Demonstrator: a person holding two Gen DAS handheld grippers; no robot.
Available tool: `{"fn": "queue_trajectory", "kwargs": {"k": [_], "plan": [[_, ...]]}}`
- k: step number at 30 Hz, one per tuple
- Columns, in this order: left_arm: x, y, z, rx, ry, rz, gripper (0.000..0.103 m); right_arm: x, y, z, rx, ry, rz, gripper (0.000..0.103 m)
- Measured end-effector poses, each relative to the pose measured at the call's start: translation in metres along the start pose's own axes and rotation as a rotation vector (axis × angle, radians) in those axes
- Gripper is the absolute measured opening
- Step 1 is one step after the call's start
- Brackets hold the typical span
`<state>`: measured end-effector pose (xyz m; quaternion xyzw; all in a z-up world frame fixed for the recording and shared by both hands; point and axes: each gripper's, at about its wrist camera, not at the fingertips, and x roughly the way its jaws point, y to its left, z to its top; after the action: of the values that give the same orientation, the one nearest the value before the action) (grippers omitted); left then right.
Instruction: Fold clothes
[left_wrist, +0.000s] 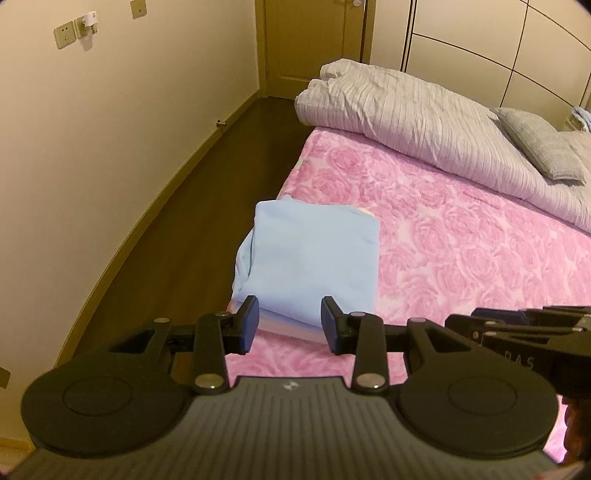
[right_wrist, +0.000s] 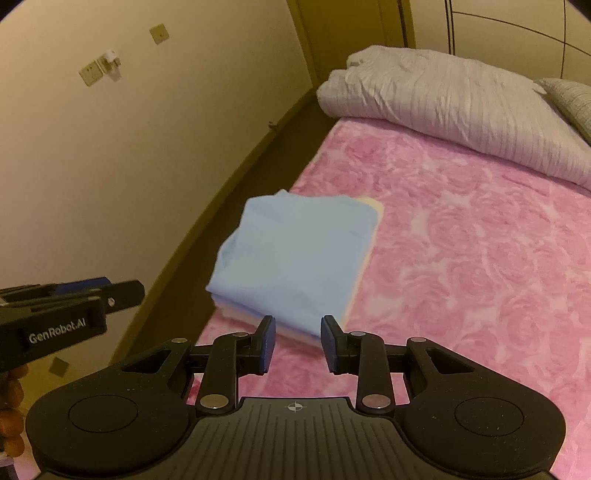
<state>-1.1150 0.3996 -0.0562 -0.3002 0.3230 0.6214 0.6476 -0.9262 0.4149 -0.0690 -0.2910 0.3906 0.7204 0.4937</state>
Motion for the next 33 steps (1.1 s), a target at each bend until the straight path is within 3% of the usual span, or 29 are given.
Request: {"fn": "queue_trajectory", "kwargs": {"k": [6,12,33], "plan": [[0.005,0.000,0.001,-0.028,-0.004,0.027,0.034,0.005,0.001,-0.005,-0.025,0.019,-0.031,0.031],[0.000,-0.009,-0.002,-0.125,-0.027,0.012,0.033,0.009,-0.011,0.001,-0.092,0.037,-0.005,0.031],[-0.037,-0.135,-0.041,-0.349,-0.027,0.147,0.032,-0.021,-0.120,0.004,-0.329,0.115,0.131,0.031]]}}
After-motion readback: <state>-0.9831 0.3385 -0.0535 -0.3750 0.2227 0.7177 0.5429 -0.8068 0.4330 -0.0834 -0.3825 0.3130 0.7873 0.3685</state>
